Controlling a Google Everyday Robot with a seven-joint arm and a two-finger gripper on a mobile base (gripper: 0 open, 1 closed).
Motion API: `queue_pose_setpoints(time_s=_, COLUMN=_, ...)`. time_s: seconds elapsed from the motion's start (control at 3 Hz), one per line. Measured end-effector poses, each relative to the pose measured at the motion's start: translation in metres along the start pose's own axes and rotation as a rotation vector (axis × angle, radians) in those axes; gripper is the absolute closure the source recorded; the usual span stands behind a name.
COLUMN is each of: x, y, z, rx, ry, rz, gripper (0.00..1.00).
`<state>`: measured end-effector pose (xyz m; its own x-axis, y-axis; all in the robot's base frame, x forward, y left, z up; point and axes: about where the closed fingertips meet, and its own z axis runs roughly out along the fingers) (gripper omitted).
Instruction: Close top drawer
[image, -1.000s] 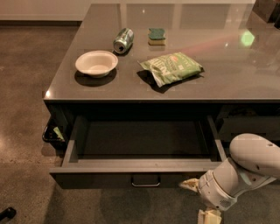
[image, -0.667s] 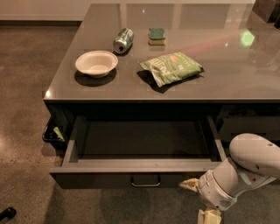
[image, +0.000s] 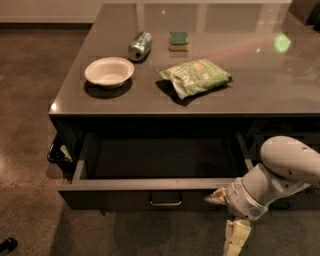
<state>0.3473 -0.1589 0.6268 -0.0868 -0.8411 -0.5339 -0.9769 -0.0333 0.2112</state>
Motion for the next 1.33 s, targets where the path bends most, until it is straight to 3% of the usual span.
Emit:
queue_pose_setpoints(time_s=0.33, x=-0.007, y=-0.039, z=-0.005, rx=0.017, ry=-0.008, rz=-0.033, gripper=0.0)
queue_pose_setpoints(time_s=0.67, x=-0.014, y=-0.052, z=-0.014, rx=0.044, ry=-0.016, rz=-0.046, gripper=0.0)
queue_pose_setpoints(time_s=1.0, x=-0.013, y=-0.049, z=-0.011, rx=0.038, ry=-0.015, rz=-0.043, gripper=0.0)
queue_pose_setpoints(time_s=1.33, x=-0.011, y=-0.07, z=-0.013, rx=0.053, ry=-0.011, rz=-0.05, gripper=0.0)
